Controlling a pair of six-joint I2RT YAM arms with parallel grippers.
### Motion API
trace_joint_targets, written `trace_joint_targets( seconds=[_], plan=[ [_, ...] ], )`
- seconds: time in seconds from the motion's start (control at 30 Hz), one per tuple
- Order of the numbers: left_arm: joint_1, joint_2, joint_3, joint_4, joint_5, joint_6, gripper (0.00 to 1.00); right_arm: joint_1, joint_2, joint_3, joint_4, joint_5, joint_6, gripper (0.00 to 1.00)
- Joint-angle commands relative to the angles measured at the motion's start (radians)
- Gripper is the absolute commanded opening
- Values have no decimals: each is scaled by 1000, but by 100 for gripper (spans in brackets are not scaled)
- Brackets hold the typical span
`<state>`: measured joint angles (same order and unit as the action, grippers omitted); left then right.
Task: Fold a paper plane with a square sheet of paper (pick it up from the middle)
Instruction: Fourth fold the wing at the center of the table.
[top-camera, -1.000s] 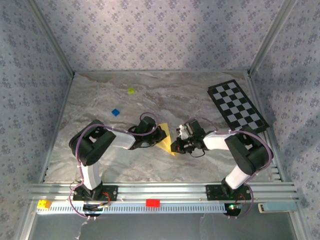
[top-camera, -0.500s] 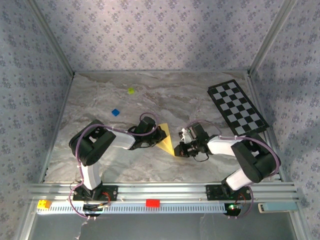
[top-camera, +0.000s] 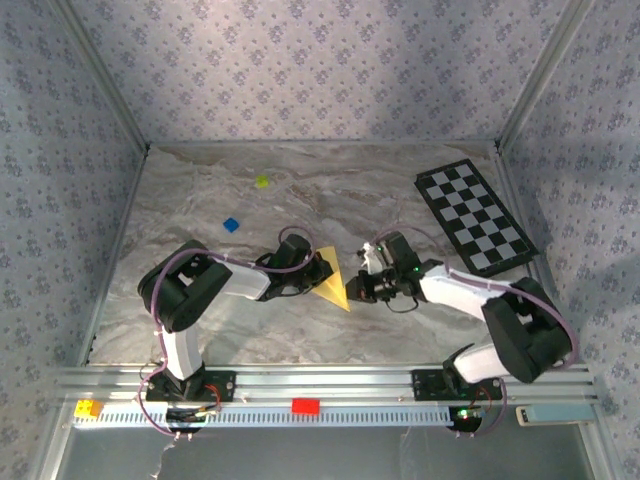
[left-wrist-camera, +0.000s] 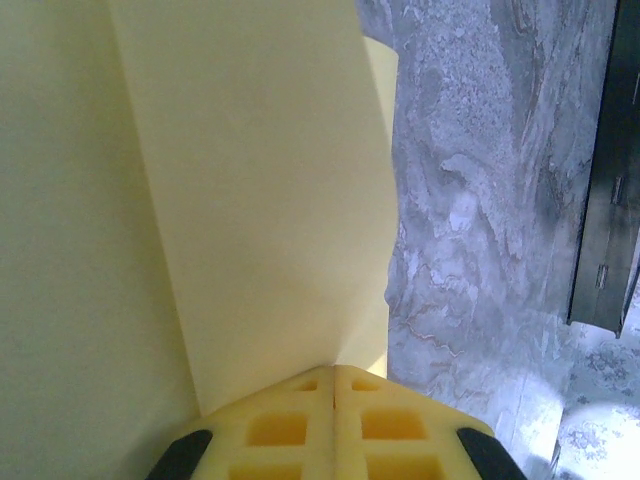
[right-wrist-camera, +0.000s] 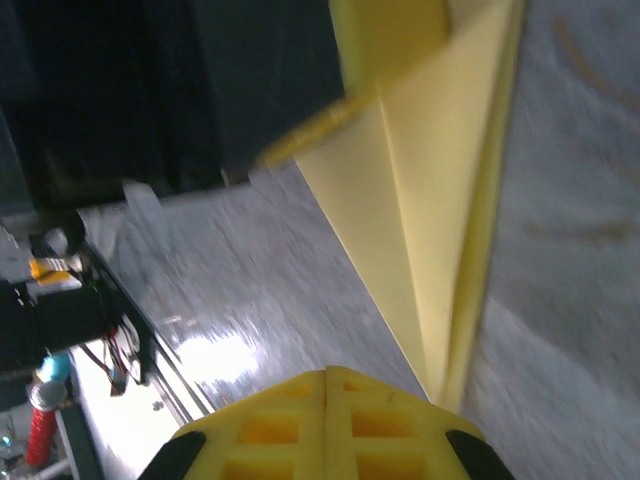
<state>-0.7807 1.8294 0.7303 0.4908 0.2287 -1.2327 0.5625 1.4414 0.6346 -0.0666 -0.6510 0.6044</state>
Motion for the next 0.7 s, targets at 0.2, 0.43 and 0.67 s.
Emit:
trace_joint_targets(
  seconds=[0.2,0.43,0.67],
  plan=[
    [-26,-4,-44,-96,-79,-33,0,11,215,144,29,29,89,1],
    [-27,-2,-44,-89,-80,-30,0,3,277,157,83,5,120,1],
    [-26,-5,-31,-94,-74,-15,0,2,340,145,41,26,89,1]
  ],
)
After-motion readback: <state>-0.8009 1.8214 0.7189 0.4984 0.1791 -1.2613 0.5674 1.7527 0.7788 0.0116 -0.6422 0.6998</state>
